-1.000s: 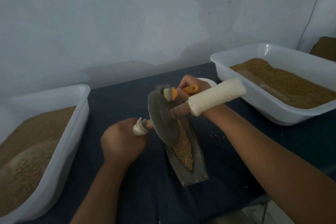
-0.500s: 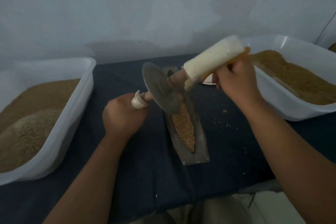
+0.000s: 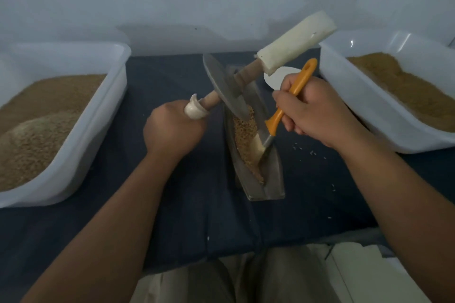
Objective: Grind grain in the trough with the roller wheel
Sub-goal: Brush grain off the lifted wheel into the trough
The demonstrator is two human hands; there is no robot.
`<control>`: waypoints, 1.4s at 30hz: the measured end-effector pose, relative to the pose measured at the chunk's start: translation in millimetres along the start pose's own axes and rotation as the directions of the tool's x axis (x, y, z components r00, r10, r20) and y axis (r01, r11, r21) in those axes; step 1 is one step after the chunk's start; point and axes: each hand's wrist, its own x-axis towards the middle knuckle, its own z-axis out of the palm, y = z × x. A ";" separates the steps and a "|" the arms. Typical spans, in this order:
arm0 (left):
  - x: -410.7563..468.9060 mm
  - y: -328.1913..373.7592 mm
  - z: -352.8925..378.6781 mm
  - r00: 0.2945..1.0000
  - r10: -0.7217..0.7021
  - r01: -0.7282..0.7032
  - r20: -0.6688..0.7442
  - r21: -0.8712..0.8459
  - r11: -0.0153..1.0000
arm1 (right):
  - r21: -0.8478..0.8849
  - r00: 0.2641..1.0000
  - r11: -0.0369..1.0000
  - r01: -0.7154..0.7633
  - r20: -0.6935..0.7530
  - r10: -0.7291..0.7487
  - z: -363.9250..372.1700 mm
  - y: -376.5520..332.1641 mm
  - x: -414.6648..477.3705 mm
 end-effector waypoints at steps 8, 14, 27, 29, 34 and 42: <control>0.7 1.2 -1.8 1.000 0.026 -0.026 0.013 0.009 1.000 | 0.039 0.990 0.999 0.016 0.140 -0.021 -4.1 -10.1 -4.5; 2.3 -3.0 -0.4 1.000 0.023 -0.022 -0.009 0.025 0.999 | -0.033 0.998 0.997 0.068 -0.004 -0.068 -5.7 -14.1 7.7; 2.0 -0.8 -1.3 0.999 0.054 -0.053 -0.006 0.081 0.995 | -0.045 0.992 0.991 0.125 0.025 -0.124 -5.5 -14.1 4.2; 2.1 -0.2 -1.5 0.999 0.054 -0.054 -0.001 0.089 0.995 | -0.083 0.983 0.988 0.131 0.141 -0.118 -2.1 -16.3 1.4; 0.1 1.4 -1.9 0.998 0.062 -0.063 0.009 0.104 0.993 | -0.224 0.986 0.960 0.168 0.039 -0.163 9.4 -13.6 1.5; -2.3 4.4 -5.5 0.997 0.071 -0.072 0.016 0.099 0.992 | -0.157 0.990 0.979 0.133 0.065 -0.124 3.2 -6.2 -8.8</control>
